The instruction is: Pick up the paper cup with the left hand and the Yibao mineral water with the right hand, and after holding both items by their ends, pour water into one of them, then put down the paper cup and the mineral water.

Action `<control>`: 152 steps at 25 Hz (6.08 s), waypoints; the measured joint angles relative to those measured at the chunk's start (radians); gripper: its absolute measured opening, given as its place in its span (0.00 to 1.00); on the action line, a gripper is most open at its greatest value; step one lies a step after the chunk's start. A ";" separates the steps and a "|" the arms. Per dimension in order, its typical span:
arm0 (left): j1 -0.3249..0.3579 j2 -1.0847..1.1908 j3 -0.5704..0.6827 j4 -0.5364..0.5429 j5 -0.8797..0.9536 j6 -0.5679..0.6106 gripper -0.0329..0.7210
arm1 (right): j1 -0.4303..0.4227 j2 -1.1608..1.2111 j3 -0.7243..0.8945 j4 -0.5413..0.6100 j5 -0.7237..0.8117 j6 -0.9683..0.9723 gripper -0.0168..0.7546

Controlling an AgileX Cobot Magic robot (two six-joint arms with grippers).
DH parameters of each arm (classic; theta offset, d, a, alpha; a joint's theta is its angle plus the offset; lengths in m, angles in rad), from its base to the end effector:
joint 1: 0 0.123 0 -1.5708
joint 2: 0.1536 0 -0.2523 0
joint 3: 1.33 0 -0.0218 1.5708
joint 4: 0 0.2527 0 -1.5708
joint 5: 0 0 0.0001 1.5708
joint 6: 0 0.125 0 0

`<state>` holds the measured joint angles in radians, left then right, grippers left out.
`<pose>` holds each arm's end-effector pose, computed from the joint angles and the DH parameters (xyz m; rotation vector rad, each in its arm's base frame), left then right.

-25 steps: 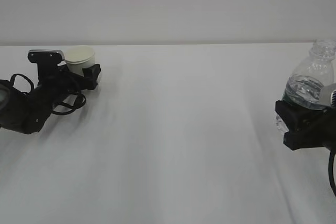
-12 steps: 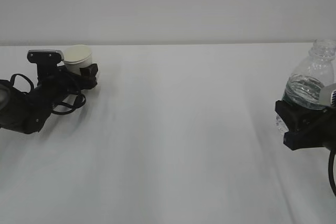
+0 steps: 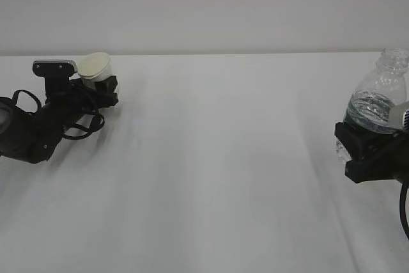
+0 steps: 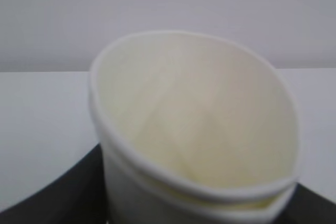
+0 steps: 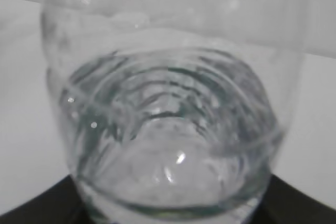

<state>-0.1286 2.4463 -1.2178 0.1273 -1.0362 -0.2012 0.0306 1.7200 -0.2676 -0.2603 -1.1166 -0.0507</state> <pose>0.4591 -0.0731 0.0188 0.0765 1.6854 -0.2909 0.2646 0.0370 0.0893 -0.3424 1.7950 0.1177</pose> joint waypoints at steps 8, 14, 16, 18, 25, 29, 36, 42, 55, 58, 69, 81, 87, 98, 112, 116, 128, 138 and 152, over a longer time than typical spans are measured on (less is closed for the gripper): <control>0.000 0.000 0.000 0.007 -0.022 0.000 0.64 | 0.000 0.000 0.000 0.000 0.000 0.000 0.55; 0.000 0.000 0.000 0.015 -0.095 0.000 0.64 | 0.000 0.000 0.000 0.000 0.000 0.000 0.55; 0.000 0.000 0.010 0.035 -0.100 0.000 0.64 | 0.000 0.000 0.000 0.000 0.000 0.000 0.55; 0.000 0.000 0.037 0.078 -0.102 0.000 0.64 | 0.000 0.000 0.000 0.000 0.000 0.000 0.55; 0.007 -0.041 0.173 0.167 -0.131 0.000 0.64 | 0.000 0.000 0.000 0.000 0.000 0.000 0.55; 0.025 -0.096 0.252 0.216 -0.124 0.000 0.64 | 0.000 0.000 0.000 0.000 0.000 0.000 0.55; 0.037 -0.250 0.409 0.295 -0.118 -0.004 0.64 | 0.000 0.000 0.000 0.000 0.000 0.000 0.55; 0.037 -0.329 0.478 0.355 -0.118 -0.029 0.64 | 0.000 0.000 0.000 0.000 0.000 0.000 0.55; 0.037 -0.331 0.483 0.693 -0.116 -0.154 0.64 | 0.000 0.000 0.000 0.000 0.001 0.000 0.55; 0.037 -0.331 0.483 0.757 -0.116 -0.162 0.64 | 0.000 0.000 0.000 0.000 0.001 0.000 0.55; 0.037 -0.333 0.483 0.876 -0.114 -0.190 0.64 | 0.000 0.000 0.000 0.000 0.002 0.000 0.55; -0.104 -0.333 0.484 0.924 -0.114 -0.216 0.63 | 0.000 0.000 0.000 0.000 0.002 0.000 0.55; -0.194 -0.333 0.482 0.851 -0.114 -0.216 0.62 | 0.000 0.000 0.000 0.000 0.008 -0.017 0.55; -0.312 -0.333 0.332 0.845 -0.114 -0.272 0.62 | 0.000 0.000 0.000 -0.014 0.043 -0.045 0.55; -0.354 -0.333 0.257 0.959 -0.114 -0.357 0.62 | 0.000 0.000 0.000 -0.020 0.045 -0.045 0.55; -0.396 -0.333 0.257 0.963 -0.114 -0.357 0.62 | 0.000 -0.022 0.000 -0.022 0.052 -0.030 0.55; -0.416 -0.327 0.257 0.961 -0.114 -0.357 0.62 | 0.000 -0.212 -0.066 -0.001 0.325 0.062 0.55; -0.479 -0.321 0.255 0.961 -0.114 -0.357 0.62 | 0.000 -0.379 -0.069 -0.001 0.484 0.086 0.55; -0.486 -0.270 0.098 1.010 -0.102 -0.384 0.62 | 0.000 -0.501 -0.079 -0.106 0.638 0.088 0.55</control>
<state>-0.6146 2.1760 -1.1198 1.1369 -1.1384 -0.5855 0.0306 1.2185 -0.3470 -0.3668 -0.4783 0.0370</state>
